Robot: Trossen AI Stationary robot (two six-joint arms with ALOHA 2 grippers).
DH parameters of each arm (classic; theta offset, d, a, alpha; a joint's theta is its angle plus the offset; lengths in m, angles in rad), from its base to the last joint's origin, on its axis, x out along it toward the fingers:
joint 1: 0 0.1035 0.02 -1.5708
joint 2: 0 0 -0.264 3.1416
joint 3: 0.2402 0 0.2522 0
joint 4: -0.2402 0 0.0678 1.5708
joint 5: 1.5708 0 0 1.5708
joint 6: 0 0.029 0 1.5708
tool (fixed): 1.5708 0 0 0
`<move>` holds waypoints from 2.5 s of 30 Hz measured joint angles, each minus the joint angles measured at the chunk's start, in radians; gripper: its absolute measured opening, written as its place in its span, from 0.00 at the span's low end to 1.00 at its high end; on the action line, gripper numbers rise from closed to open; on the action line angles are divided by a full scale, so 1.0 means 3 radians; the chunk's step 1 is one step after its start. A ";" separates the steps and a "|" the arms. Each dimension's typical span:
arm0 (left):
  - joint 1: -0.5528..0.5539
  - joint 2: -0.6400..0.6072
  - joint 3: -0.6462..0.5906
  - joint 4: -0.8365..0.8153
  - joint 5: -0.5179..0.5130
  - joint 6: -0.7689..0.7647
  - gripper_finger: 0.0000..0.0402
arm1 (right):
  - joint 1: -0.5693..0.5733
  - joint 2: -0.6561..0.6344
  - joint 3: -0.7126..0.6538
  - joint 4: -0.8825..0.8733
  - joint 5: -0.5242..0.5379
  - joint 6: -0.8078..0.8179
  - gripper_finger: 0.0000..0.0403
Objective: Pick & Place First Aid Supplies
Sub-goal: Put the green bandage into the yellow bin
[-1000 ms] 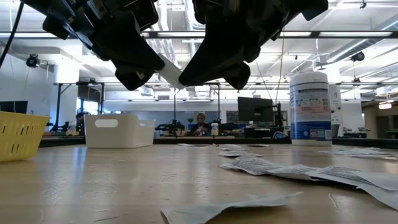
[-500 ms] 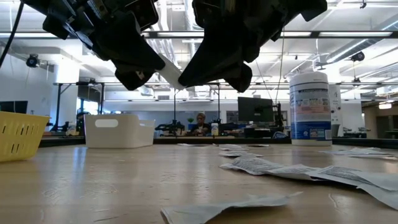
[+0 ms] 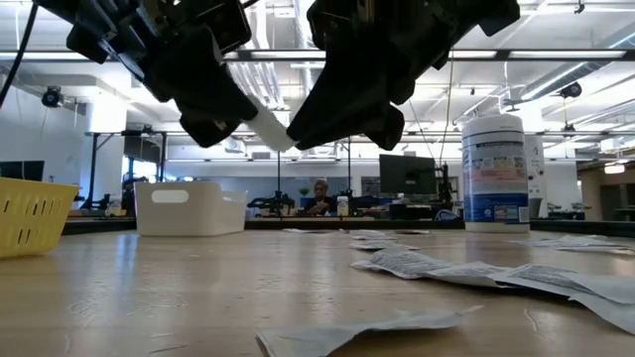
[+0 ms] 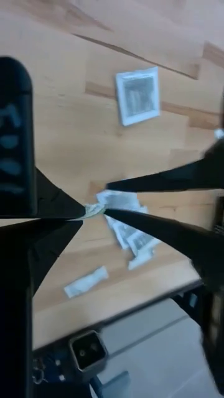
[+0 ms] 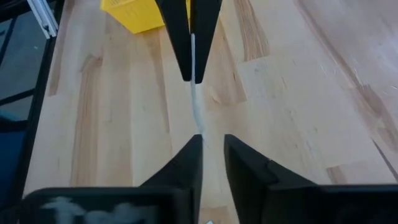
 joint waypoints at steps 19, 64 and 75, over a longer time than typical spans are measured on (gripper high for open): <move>-0.0006 -0.0143 0.0241 -0.1299 0.0715 -0.0294 0.00 | 0.0046 0.0003 -0.0001 -0.0328 0.0049 0.0286 0.31; -0.0338 -0.0764 0.0165 -0.3659 0.1085 -0.1769 0.00 | 0.0023 0.0006 -0.0032 -0.0317 0.0060 -0.0250 0.22; -0.0338 -0.0764 0.0047 -0.3305 0.1161 -0.1686 0.13 | 0.0020 0.0006 -0.0036 -0.0317 0.0148 -0.0252 0.20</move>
